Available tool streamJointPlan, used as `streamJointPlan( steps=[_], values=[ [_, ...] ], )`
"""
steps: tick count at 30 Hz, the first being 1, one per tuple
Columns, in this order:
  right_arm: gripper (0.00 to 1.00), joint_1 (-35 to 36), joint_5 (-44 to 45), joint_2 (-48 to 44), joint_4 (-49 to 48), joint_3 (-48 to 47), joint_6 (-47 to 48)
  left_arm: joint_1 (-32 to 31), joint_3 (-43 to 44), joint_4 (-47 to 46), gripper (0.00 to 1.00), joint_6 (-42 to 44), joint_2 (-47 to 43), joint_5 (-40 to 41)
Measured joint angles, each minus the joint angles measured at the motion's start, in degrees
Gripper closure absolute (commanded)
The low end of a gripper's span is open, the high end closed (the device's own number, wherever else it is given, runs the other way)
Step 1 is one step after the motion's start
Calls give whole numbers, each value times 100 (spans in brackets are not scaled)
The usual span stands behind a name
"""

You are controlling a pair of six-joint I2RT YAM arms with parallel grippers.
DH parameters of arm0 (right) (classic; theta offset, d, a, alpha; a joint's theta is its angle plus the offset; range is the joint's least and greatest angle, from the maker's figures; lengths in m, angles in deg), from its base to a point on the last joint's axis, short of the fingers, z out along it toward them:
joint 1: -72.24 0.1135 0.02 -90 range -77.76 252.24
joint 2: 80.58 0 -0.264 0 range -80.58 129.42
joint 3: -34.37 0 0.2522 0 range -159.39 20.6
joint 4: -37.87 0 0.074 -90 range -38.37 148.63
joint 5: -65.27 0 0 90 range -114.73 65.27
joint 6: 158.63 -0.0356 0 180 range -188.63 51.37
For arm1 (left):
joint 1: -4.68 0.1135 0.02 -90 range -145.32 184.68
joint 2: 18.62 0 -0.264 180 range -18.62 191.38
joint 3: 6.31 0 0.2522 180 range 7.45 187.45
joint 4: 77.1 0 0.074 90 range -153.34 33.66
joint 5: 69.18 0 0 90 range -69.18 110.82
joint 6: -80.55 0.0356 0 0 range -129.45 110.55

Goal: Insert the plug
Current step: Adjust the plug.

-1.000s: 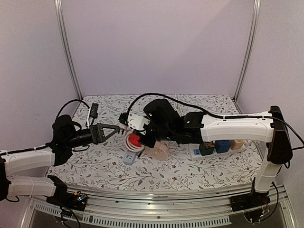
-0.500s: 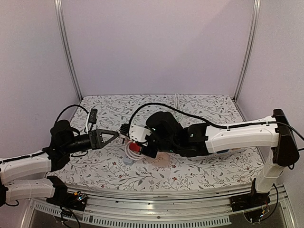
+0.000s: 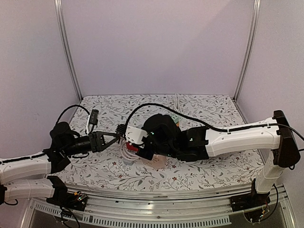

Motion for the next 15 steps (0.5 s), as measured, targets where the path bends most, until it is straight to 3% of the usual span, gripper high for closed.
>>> streamJointPlan(
  steps=[3,8,10,12,15],
  values=[
    [100,2,101,0,-4,-35,-37,-11,-55,-103,59,-17,31,-42],
    [100,4,153,50,-2,-39,-4,-28,-61,-188,60,74,37,-35],
    [100,4,168,109,-7,-76,55,-28,-61,-173,72,120,39,-17],
    [100,4,201,177,-2,-129,103,-28,-61,-149,100,157,39,26],
    [100,2,280,234,2,-151,168,-24,-61,-151,100,225,68,90]
  ],
)
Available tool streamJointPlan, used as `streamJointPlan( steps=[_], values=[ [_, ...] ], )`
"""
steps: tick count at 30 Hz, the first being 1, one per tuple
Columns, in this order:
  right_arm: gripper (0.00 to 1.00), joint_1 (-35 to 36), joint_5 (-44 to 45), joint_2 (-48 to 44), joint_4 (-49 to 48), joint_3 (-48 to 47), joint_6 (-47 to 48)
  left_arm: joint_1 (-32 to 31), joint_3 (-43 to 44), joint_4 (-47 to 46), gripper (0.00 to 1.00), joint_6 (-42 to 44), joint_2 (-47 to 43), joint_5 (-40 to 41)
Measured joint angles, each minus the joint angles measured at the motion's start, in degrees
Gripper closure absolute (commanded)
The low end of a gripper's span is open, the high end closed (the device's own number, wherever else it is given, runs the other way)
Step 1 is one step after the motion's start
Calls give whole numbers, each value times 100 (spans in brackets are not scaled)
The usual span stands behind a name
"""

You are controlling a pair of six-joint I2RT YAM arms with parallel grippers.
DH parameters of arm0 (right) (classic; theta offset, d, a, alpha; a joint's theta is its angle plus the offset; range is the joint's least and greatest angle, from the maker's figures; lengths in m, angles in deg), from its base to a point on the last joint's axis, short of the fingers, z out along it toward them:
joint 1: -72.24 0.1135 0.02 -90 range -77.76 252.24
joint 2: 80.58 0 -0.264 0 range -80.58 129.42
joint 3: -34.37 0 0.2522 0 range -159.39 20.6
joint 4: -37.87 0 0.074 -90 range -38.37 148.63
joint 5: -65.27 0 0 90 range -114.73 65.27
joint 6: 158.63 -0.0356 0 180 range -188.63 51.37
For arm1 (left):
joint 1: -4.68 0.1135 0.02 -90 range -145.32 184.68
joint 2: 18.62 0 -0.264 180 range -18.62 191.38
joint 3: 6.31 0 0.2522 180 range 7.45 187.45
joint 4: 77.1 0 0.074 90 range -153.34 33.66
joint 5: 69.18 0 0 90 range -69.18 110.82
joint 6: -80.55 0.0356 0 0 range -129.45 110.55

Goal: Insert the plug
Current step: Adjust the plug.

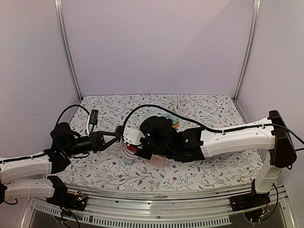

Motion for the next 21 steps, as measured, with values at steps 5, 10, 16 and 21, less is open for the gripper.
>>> streamJointPlan(
  steps=[5,10,16,21],
  values=[
    [44,0,48,26,4,-2,61,2,0,46,100,214,17,20],
    [7,-17,-184,-55,83,-2,-28,-2,28,525,100,1580,-173,-352],
    [14,-385,-2050,-597,833,-11,-313,-2,190,966,100,3770,-442,-1233],
    [40,-616,-2964,-673,1110,-212,-479,-2,260,931,100,4743,-308,-1799]
  ],
)
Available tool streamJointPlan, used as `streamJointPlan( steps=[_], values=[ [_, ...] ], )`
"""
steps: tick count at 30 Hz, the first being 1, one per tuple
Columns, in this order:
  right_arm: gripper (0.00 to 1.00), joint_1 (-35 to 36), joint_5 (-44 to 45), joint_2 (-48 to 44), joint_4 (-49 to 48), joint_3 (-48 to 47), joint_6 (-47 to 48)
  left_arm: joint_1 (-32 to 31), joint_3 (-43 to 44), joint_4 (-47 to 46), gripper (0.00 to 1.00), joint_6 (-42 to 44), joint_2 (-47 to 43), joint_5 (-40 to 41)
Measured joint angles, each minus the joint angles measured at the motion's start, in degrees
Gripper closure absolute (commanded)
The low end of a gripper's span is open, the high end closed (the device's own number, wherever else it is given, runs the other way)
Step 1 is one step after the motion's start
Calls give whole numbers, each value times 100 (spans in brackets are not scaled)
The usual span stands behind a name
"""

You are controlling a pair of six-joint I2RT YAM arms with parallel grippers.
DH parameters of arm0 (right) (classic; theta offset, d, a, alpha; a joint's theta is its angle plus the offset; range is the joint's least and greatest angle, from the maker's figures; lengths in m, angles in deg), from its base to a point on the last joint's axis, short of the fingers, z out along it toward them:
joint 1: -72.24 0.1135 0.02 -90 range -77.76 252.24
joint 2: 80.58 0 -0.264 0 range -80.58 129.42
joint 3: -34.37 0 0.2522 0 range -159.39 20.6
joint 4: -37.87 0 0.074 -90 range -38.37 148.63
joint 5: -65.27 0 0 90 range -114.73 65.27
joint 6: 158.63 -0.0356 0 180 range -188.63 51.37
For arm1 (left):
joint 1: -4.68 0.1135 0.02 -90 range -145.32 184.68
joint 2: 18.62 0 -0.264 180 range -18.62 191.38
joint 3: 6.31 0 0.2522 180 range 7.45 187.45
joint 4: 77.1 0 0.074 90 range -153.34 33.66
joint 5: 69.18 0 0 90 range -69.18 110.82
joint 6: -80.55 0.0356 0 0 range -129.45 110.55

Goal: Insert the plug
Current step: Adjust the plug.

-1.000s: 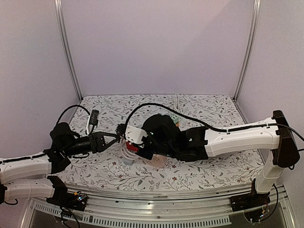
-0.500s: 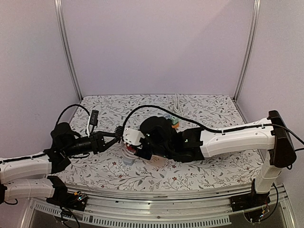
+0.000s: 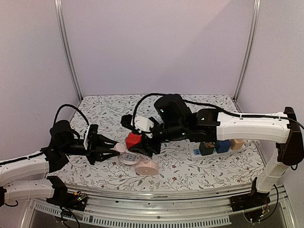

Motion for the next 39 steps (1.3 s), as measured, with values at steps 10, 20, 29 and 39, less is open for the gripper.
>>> streamJointPlan(
  steps=[10,20,29,39],
  values=[
    [41,-52,-938,463,531,-688,-269,-28,-31,-173,100,662,55,-186],
    [53,-46,-1207,599,632,-743,-398,-142,-35,-210,100,824,55,-146],
    [65,-42,-1237,778,791,-951,-391,-149,-35,-205,100,837,57,-74],
    [100,-59,-1379,787,1049,-990,-382,-170,-46,-170,100,828,55,52]
  ],
)
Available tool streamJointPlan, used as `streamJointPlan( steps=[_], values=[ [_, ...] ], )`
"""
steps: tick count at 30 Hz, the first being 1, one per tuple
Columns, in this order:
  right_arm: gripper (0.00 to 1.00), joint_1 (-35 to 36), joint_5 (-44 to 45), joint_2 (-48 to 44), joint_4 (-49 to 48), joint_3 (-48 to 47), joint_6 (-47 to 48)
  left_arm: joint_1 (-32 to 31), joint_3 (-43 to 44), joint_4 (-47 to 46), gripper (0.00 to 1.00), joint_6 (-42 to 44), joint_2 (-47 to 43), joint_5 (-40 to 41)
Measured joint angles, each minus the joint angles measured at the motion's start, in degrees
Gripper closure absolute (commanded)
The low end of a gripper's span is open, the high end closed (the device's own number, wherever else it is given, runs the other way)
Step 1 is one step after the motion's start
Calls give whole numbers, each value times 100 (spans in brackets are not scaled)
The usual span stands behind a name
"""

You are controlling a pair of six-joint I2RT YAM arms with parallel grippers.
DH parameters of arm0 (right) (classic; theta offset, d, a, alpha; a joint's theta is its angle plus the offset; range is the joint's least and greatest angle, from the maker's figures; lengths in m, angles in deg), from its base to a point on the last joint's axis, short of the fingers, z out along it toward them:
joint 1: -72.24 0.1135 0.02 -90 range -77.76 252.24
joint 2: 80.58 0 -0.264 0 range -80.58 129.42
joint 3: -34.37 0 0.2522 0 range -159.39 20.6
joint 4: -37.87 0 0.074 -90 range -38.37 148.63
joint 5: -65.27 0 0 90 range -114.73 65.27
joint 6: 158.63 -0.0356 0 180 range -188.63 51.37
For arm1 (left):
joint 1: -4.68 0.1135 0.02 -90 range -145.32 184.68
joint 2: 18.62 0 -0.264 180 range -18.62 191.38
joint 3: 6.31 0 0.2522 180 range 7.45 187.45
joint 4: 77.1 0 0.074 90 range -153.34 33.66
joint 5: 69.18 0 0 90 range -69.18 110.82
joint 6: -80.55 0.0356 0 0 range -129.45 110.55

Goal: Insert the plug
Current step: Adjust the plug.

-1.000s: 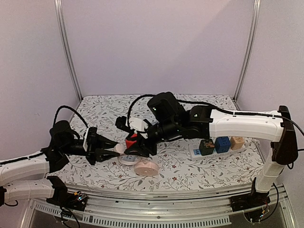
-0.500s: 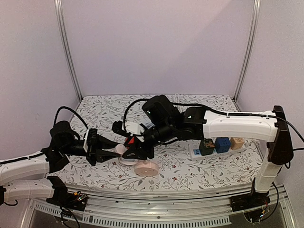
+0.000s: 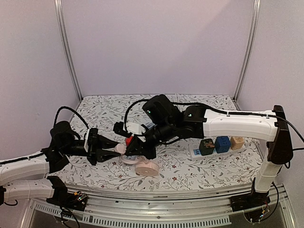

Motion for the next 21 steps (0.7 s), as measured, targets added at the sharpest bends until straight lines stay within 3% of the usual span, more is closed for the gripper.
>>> streamJointPlan(
  steps=[1,4,6,8,13,21],
  values=[
    [100,0,9,0,-2,2,0,0,0,9,93,0,-4,4],
    [100,0,33,-28,-96,101,0,-15,0,79,44,0,-22,35],
    [100,4,90,-70,-205,195,-13,-48,0,103,33,2,-26,61],
    [100,17,208,-111,-321,291,-26,-114,0,153,36,-7,-57,85],
    [100,22,378,-319,-411,562,-26,-142,2,365,61,-9,-111,212],
    [100,26,433,-389,-426,601,-46,-160,4,623,56,79,-55,306]
  ],
)
